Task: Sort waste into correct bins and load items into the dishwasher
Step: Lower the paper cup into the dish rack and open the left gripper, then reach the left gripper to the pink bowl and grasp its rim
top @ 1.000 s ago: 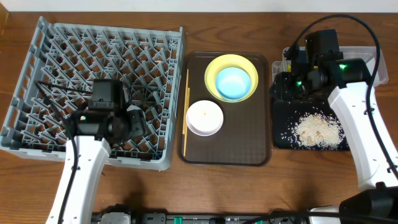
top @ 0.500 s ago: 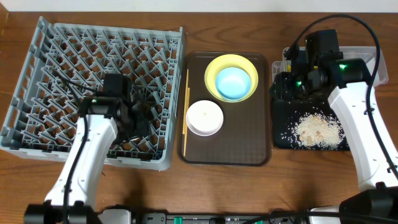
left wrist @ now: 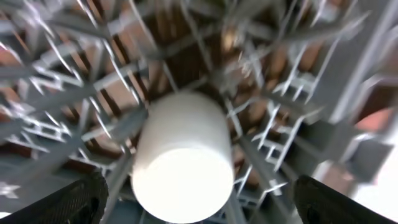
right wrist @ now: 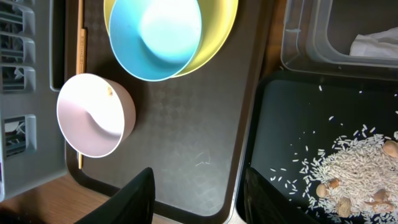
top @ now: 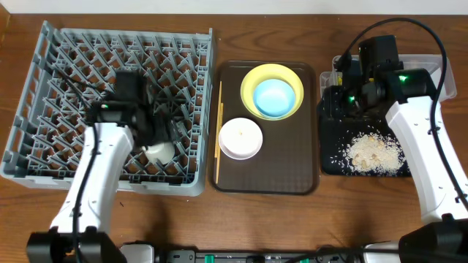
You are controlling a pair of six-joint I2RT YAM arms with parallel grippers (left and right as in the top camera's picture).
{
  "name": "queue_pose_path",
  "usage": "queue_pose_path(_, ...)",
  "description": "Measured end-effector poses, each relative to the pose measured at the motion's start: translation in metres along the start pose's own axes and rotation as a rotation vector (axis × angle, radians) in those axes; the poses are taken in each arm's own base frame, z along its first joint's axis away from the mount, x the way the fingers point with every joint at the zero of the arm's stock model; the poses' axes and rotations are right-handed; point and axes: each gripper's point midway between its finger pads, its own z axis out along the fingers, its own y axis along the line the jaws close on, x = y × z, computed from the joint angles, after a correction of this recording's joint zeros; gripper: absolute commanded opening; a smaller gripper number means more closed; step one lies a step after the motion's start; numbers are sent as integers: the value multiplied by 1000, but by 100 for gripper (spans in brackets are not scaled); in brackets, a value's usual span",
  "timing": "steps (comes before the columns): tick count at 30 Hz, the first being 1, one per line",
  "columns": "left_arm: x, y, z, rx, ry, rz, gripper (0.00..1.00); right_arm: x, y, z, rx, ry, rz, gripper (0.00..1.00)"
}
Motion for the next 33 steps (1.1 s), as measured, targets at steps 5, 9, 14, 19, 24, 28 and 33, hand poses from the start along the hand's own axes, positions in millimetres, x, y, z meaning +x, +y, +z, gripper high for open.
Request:
queue_pose_path(5, -10, -22, -33, 61, -108, 50, 98, 0, 0, 0, 0, 1, -8, 74)
queue_pose_path(9, 6, -67, -47, 163, -126, 172, 98, 1, 0, 0, 0, 2, -6, 99)
queue_pose_path(14, 11, -128, -54, 319, -171, 294, 100, 0, -3, 0, 15, -3, -3, 99)
queue_pose_path(19, 23, -170, -37, 363, -155, 391, 97, 1, -29, -3, 142, -7, 120, 99)
queue_pose_path(24, 47, -205, -3, 339, -96, 493, 95, -2, -63, -11, 234, -39, 259, 99)
queue_pose_path(28, 78, -220, 28, 294, -10, 572, 89, 0, -80, -16, 271, -43, 325, 99)
queue_pose_path(33, 106, -227, 61, 230, 68, 636, 78, 2, -83, -17, 280, -40, 338, 99)
